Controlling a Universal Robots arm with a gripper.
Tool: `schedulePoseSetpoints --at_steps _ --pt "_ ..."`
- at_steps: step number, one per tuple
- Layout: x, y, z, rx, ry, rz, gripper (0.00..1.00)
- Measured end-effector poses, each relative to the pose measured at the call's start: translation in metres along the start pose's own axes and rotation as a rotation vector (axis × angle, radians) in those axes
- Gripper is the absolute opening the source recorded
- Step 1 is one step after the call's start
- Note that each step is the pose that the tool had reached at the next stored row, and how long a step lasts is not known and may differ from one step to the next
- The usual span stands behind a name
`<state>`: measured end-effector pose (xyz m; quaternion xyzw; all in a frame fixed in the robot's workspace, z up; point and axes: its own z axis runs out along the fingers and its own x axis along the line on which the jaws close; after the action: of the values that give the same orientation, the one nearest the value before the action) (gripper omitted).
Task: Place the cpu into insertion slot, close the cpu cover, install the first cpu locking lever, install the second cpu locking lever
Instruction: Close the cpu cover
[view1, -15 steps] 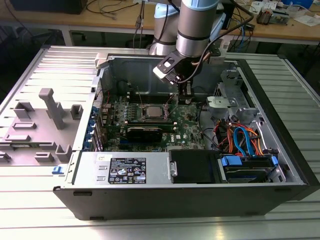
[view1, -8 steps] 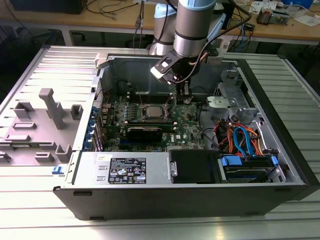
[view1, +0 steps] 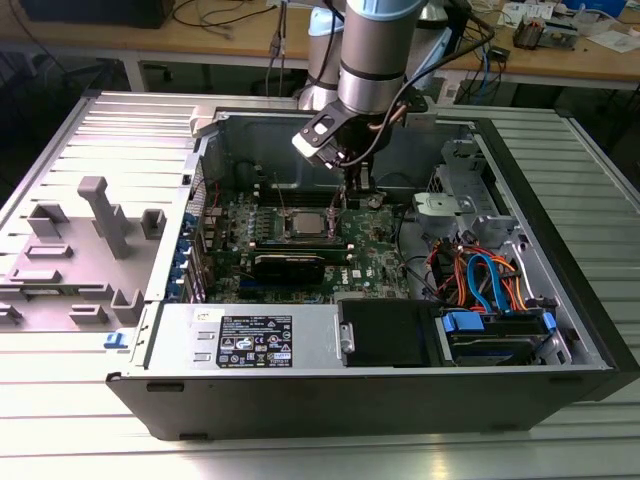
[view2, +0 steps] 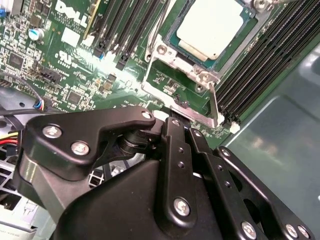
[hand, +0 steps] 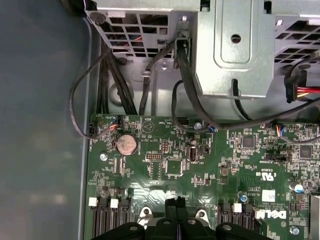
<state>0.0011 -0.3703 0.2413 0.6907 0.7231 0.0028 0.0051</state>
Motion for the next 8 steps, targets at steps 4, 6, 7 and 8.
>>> schedulePoseSetpoints --at_steps 4,6,7,8 --pt "0.0003 -0.0067 0.0002 0.0000 0.0000 0.000 0.11" --pt "0.0005 -0.0101 0.0003 0.0000 0.0000 0.000 0.11" --pt "0.0005 -0.0112 0.0004 0.0000 0.0001 0.000 0.11" --pt "0.0006 -0.0127 0.0004 0.0000 0.0000 0.000 0.11"
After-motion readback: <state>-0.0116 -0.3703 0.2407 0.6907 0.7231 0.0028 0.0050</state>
